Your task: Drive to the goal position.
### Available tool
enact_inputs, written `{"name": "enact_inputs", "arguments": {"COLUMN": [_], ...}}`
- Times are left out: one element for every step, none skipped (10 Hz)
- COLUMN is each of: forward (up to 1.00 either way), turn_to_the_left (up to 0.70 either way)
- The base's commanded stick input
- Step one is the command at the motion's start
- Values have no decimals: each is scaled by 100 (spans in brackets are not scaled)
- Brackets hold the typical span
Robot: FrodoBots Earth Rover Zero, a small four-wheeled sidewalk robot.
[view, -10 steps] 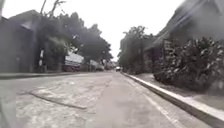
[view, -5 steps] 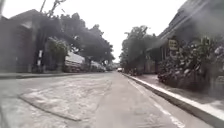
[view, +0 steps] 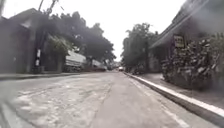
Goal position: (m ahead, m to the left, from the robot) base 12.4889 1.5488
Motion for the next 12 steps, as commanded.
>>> {"name": "enact_inputs", "arguments": {"forward": [70,70,70,70,70,70,70,70,70,70,70,70], "turn_to_the_left": [0,0,0,0,0,0,0,0,0,0,0,-4]}}
